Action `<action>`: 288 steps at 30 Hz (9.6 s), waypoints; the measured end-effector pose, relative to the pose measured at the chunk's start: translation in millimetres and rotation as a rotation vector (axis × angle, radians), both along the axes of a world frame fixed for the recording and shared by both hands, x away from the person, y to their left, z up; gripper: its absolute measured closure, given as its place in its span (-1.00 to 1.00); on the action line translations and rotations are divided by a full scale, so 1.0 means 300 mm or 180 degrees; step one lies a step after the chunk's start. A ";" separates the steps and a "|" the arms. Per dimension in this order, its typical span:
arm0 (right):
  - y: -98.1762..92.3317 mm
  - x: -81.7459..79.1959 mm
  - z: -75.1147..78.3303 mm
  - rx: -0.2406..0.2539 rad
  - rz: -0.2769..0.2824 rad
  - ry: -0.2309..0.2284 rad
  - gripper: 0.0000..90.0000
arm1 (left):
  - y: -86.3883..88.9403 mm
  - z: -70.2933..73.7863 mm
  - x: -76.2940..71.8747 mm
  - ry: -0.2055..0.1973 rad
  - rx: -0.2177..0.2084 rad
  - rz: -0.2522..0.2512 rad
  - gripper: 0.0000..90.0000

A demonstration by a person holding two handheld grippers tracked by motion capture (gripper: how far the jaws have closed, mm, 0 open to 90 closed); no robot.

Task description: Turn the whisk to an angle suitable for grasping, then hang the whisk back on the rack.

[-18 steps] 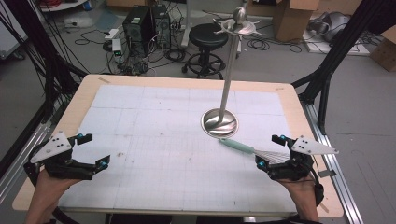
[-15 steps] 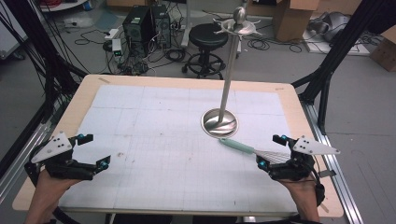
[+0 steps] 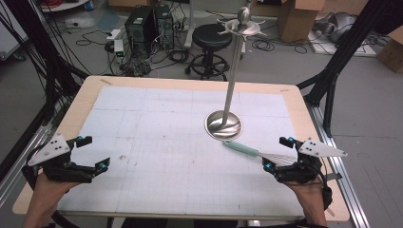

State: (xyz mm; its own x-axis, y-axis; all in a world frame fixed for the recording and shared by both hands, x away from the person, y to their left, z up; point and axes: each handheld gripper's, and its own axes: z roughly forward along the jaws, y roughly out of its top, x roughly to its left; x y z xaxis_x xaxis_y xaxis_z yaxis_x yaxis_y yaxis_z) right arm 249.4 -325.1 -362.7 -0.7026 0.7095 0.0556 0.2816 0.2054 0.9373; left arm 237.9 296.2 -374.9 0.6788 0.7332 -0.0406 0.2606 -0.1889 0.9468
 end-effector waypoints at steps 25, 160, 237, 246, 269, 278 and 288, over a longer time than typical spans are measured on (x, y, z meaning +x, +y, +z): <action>-0.005 0.095 0.072 -0.0532 0.0186 0.0344 -0.99 | 0.023 0.002 0.000 -0.0022 -0.0040 -0.0021 -0.96; 0.238 0.418 -0.140 -0.2672 0.0840 0.1725 -0.02 | 0.025 -0.014 0.009 0.0034 -0.0071 -0.0080 -0.96; 0.112 0.346 0.142 -0.1679 0.1109 0.1164 0.55 | 0.028 -0.014 0.006 0.0037 -0.0067 -0.0083 -0.96; 0.078 0.329 0.199 -0.1387 0.1183 0.1017 0.55 | 0.026 -0.016 0.007 0.0045 -0.0060 -0.0099 -0.96; -0.046 0.335 0.385 -0.0889 0.1238 0.0614 0.54 | 0.022 -0.017 0.008 0.0063 -0.0028 -0.0096 -0.96; -0.062 0.353 0.451 -0.0781 0.1185 0.0531 0.54 | 0.020 -0.022 0.012 0.0077 -0.0022 -0.0106 -0.96; -0.092 0.376 0.526 -0.0619 0.1090 0.0367 0.54 | 0.019 -0.023 0.012 0.0077 -0.0022 -0.0111 -0.96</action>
State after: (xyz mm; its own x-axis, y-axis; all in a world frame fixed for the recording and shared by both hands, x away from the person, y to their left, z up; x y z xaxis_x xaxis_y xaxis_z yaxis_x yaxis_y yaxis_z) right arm 362.1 -352.7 -205.0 -0.8969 0.4408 0.0357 0.2672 0.4759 0.8380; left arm 241.6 302.0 -381.9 0.7028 0.7087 -0.0624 0.2769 -0.1916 0.9416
